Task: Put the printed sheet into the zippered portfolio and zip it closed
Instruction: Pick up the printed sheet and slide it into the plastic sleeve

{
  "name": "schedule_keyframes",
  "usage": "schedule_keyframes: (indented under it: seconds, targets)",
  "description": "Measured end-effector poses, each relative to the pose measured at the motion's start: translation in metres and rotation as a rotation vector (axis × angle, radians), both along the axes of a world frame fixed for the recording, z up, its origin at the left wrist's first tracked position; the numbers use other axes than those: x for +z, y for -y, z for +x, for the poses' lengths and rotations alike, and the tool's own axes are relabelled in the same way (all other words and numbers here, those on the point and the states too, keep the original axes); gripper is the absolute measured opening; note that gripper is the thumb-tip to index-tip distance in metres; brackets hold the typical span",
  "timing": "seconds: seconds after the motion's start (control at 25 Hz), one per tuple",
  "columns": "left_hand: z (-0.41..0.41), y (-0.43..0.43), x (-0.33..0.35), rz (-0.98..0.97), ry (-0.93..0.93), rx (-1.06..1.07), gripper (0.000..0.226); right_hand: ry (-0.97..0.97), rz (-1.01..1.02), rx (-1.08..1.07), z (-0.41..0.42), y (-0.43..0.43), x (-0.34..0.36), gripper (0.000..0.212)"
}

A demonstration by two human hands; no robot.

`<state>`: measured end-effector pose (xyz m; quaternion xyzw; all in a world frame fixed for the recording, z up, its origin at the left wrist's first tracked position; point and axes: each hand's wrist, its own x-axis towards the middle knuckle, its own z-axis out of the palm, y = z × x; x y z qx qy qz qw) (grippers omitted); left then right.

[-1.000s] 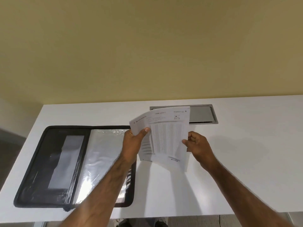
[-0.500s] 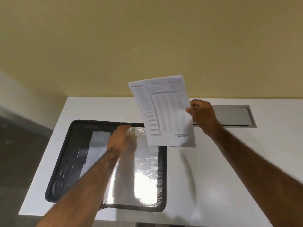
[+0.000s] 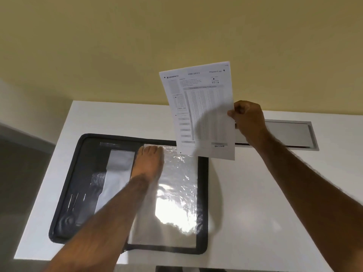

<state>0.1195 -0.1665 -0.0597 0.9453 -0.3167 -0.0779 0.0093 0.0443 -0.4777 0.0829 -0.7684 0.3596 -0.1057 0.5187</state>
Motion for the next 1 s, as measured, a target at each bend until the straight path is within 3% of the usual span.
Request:
schedule_keyframes:
  seconds: [0.16,0.36,0.56,0.76,1.0]
  targets:
    - [0.019,0.001,0.001,0.026,-0.018,-0.02,0.013,-0.006,-0.018,0.028,0.005,-0.002,0.002,0.025]
    - [0.036,0.005,0.011,-0.167,-0.283,-0.044,0.014,0.019,-0.006,0.014,0.013,0.002,0.012,0.019]
    - [0.033,0.006,0.019,-0.023,-0.058,-0.058,0.024,0.059,0.042,-0.001,0.024,0.004,0.02,0.012]
    - [0.029,0.004,0.022,-0.181,-0.361,0.075,0.015,0.104,0.042,0.034,0.035,0.0,0.028,0.01]
    - [0.026,0.012,0.031,-0.223,-0.459,0.105,0.021,0.088,-0.031,0.098,0.052,-0.006,0.029,0.008]
